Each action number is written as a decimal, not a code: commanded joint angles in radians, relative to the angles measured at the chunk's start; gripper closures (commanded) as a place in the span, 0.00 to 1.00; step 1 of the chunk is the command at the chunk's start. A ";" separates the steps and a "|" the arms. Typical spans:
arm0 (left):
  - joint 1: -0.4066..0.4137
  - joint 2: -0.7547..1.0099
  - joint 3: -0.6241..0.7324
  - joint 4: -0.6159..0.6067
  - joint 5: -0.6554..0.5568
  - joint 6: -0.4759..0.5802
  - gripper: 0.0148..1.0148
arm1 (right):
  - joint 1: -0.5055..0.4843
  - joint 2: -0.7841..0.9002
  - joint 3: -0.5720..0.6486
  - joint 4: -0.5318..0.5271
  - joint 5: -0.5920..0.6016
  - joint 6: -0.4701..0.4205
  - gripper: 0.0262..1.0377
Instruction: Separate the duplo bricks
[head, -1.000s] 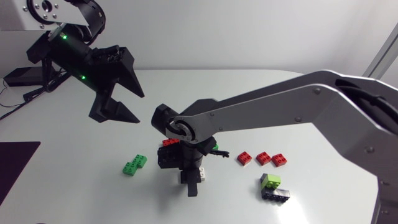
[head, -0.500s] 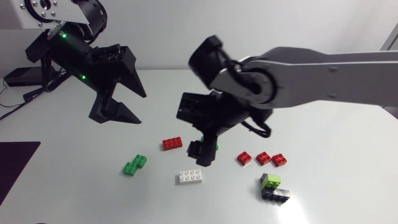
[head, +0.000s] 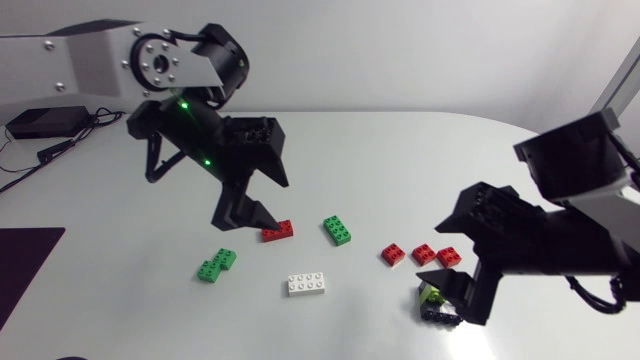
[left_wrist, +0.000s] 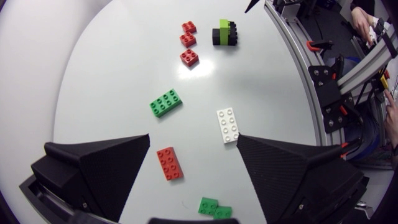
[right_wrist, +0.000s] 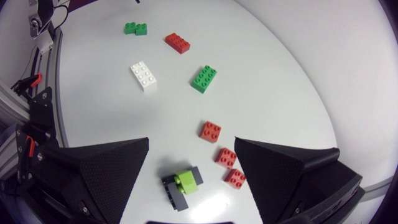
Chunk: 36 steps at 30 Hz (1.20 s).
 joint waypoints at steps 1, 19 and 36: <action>-0.052 0.062 -0.021 0.028 0.001 -0.043 0.04 | -0.071 -0.042 -0.080 -0.029 -0.030 -0.039 0.05; -0.164 0.123 -0.003 0.095 0.001 -0.114 0.04 | -0.531 0.054 -0.299 0.037 -0.234 -0.446 0.12; -0.190 0.139 0.017 0.103 -0.001 -0.138 0.04 | -0.450 0.218 -0.381 0.253 -0.243 -0.458 0.82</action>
